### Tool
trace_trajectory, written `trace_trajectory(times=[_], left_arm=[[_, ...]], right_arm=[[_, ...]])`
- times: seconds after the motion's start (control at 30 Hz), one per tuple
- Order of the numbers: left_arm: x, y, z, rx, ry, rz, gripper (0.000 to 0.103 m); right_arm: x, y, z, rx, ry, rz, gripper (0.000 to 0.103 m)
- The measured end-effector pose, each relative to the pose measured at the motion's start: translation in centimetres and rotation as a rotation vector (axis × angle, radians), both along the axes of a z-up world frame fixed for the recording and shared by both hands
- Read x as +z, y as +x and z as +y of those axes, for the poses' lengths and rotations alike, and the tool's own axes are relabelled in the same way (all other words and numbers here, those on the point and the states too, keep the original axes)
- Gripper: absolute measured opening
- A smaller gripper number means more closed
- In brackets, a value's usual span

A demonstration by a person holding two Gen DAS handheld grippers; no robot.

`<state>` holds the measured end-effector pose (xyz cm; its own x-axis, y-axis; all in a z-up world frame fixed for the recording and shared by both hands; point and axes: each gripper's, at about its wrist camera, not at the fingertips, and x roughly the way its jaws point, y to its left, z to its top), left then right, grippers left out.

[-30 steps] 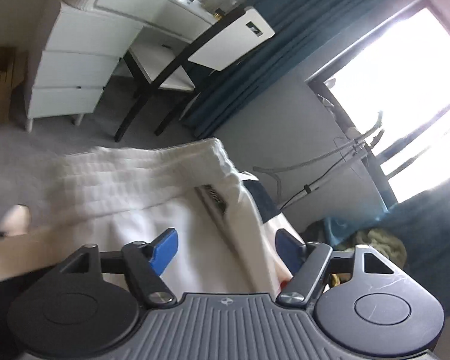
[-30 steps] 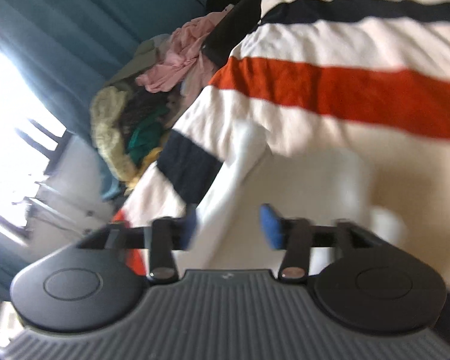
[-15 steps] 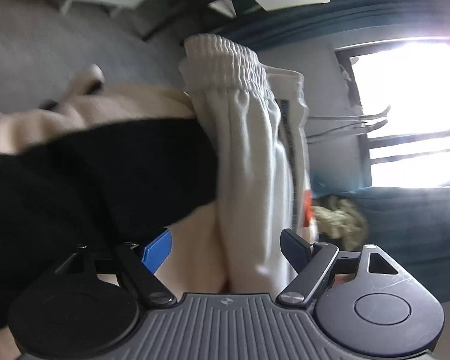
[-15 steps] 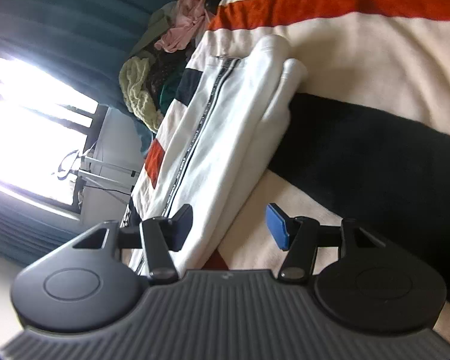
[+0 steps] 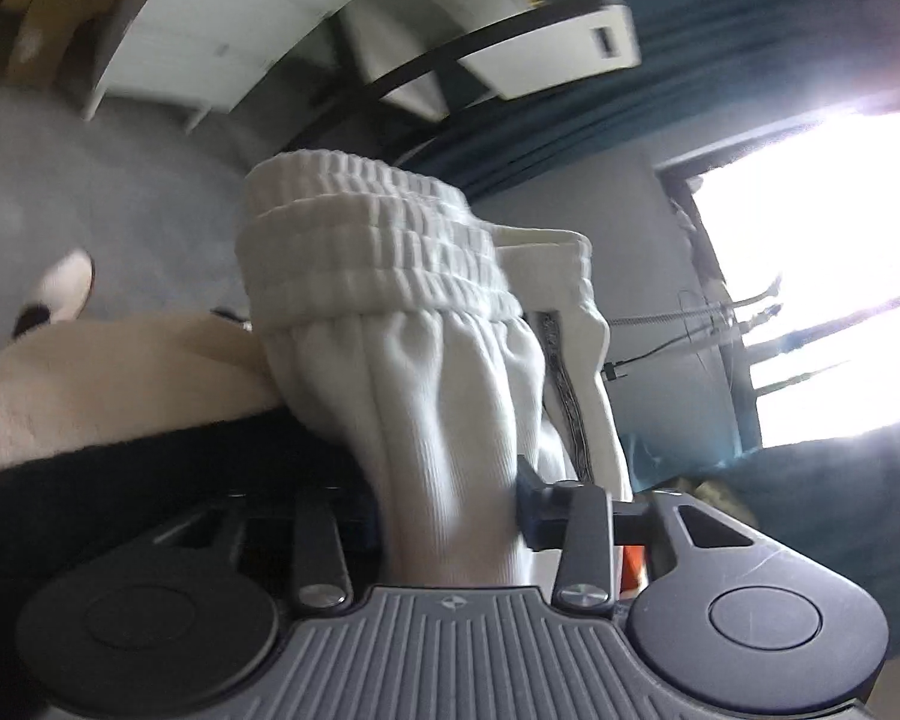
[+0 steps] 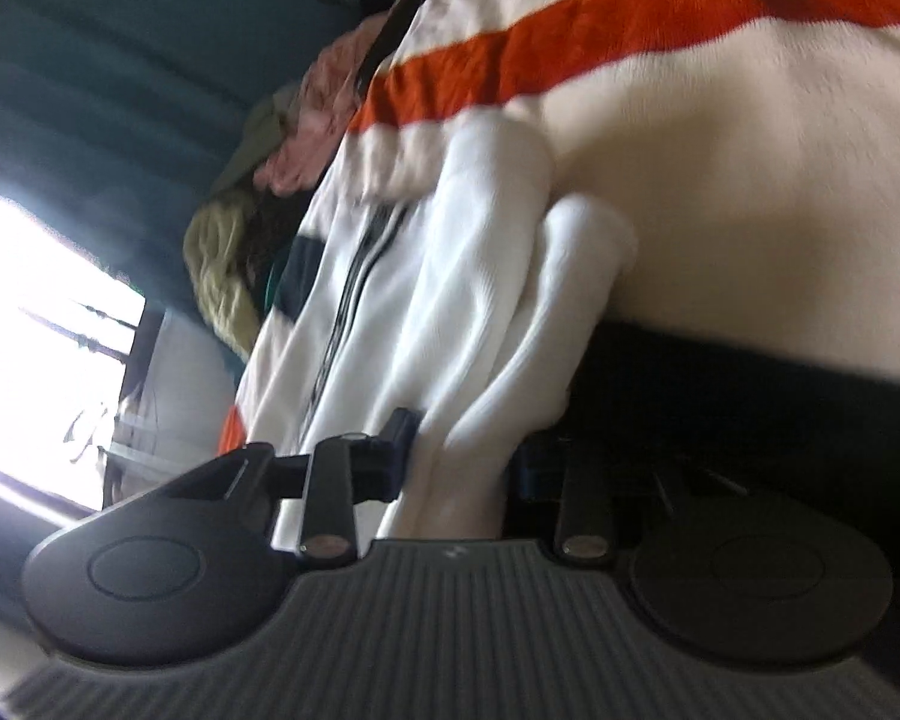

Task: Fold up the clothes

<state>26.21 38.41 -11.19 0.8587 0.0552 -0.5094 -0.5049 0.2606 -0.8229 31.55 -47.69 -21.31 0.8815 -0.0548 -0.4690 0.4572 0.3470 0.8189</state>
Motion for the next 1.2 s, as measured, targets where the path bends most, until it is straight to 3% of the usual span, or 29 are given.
trace_trajectory(times=[0.03, 0.07, 0.2, 0.47, 0.67, 0.8, 0.9, 0.97, 1.07, 1.13, 1.2], left_arm=[[-0.1, -0.2, 0.5, 0.010, -0.026, -0.002, 0.015], [0.1, -0.1, 0.9, 0.014, -0.034, -0.002, 0.013], [3.2, -0.4, 0.9, 0.004, 0.062, -0.003, 0.008], [6.3, -8.7, 1.2, -0.070, 0.018, -0.068, 0.007], [8.2, -15.6, 1.6, -0.149, -0.018, -0.093, 0.007], [8.1, -19.7, 0.9, -0.237, 0.058, 0.004, 0.007], [6.9, -21.3, 0.4, -0.291, 0.116, 0.098, 0.008], [6.3, -22.1, 0.0, -0.311, 0.128, 0.123, 0.011], [6.5, -23.2, -1.1, -0.340, 0.141, 0.161, 0.018], [7.2, -23.7, -2.0, -0.370, 0.167, 0.194, 0.043], [8.3, -24.6, -3.1, -0.398, 0.198, 0.228, 0.056]], right_arm=[[-0.2, 0.1, -0.4, -0.018, 0.007, -0.007, 0.030], [-0.2, 0.0, -0.7, -0.023, 0.012, -0.010, 0.018], [0.4, -0.6, -1.4, -0.026, -0.024, -0.016, 0.008], [5.0, -6.2, -2.1, -0.026, -0.053, -0.069, 0.008], [5.1, -13.4, -4.2, -0.084, -0.012, -0.032, 0.008], [4.4, -17.5, -5.6, -0.126, 0.039, 0.005, 0.008], [2.2, -18.9, -6.2, -0.170, 0.198, 0.027, 0.009], [1.0, -19.3, -6.2, -0.174, 0.267, 0.071, 0.012], [1.1, -20.1, -6.4, -0.135, 0.289, 0.106, 0.016], [1.6, -21.2, -6.3, -0.139, 0.298, 0.108, 0.021], [2.1, -22.9, -6.1, -0.171, 0.317, 0.083, 0.033]])
